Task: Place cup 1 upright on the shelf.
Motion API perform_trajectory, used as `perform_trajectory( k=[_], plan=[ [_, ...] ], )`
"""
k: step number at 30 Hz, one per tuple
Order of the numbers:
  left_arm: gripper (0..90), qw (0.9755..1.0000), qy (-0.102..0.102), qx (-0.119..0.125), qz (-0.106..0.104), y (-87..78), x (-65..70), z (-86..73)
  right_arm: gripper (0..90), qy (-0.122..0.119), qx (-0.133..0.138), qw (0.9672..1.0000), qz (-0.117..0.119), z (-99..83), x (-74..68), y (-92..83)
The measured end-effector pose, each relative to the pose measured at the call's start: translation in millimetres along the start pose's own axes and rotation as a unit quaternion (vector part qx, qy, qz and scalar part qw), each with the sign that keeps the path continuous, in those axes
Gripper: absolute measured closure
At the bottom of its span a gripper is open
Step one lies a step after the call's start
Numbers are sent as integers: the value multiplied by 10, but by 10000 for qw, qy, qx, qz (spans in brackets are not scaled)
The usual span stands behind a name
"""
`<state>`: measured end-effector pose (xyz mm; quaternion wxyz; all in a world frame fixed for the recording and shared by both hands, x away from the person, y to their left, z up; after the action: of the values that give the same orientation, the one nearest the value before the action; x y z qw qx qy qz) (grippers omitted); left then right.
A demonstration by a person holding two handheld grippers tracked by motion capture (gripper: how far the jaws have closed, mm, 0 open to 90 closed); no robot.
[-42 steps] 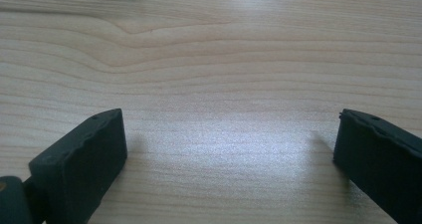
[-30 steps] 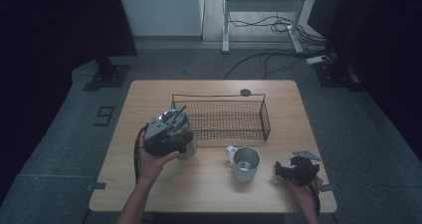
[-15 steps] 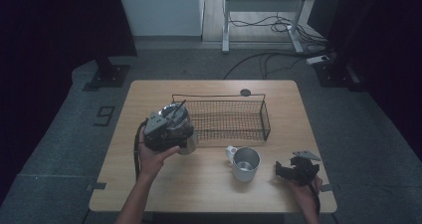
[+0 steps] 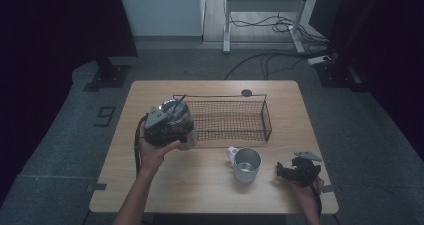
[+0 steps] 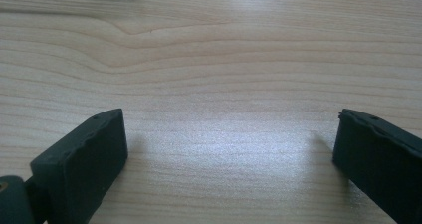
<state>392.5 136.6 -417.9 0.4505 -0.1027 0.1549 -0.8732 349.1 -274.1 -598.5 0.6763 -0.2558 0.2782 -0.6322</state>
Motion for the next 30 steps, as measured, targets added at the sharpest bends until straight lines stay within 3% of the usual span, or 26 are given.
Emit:
perform_trajectory(
  k=[13,30],
  plan=[
    [41,10000,12,50,36,40,-25,78,5,4,-1,10000,-1,0,0,0],
    [41,9999,27,17,144,249,-99,213,5,-1,-14,10000,3,-1,0,-2]
  ],
)
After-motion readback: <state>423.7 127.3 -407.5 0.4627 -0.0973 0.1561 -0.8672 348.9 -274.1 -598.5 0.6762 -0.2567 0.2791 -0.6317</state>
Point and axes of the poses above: each handheld gripper's, and its own axes: y roughly forward along the jaws, z roughly out of its top, x roughly to its right, the point moved 6 cm from there along y, roughly forward along the jaws, and after that the axes turned 3 degrees about y, right-handed, at the moved point
